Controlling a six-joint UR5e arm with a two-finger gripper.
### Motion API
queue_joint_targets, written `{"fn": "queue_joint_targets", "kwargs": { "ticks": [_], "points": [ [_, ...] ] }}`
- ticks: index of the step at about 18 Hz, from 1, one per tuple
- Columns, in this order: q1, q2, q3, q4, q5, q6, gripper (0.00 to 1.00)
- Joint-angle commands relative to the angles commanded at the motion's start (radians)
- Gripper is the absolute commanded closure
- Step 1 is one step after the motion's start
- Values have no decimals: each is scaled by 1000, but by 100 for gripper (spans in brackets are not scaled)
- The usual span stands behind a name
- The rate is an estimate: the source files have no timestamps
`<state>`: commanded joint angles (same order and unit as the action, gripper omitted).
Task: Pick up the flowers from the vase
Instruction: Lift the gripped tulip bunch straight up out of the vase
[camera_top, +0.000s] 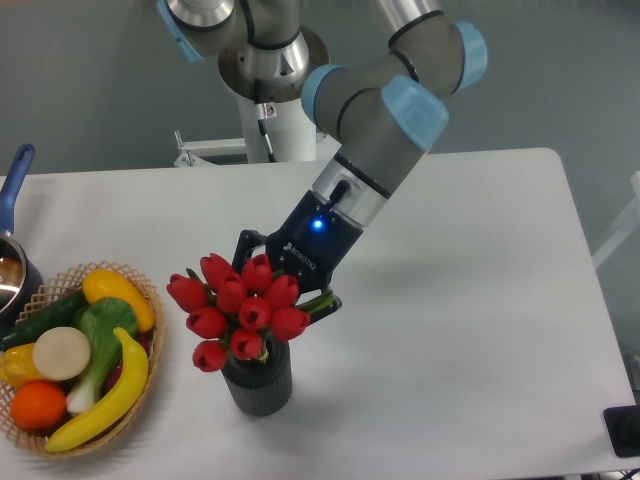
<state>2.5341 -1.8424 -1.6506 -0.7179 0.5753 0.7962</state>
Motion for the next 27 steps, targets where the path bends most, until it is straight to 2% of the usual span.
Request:
{"fn": "queue_joint_targets", "kwargs": {
  "ticks": [4, 9, 14, 17, 23, 27],
  "points": [
    [14, 14, 0, 0, -41, -38, 57],
    [9, 67, 0, -2, -92, -156, 57],
    [18, 89, 6, 0, -115, -193, 57],
    [52, 89, 40, -2, -152, -210, 57],
    [75, 75, 113, -2, -152, -215, 57],
    [92, 63, 137, -2, -152, -204, 57]
  ]
}}
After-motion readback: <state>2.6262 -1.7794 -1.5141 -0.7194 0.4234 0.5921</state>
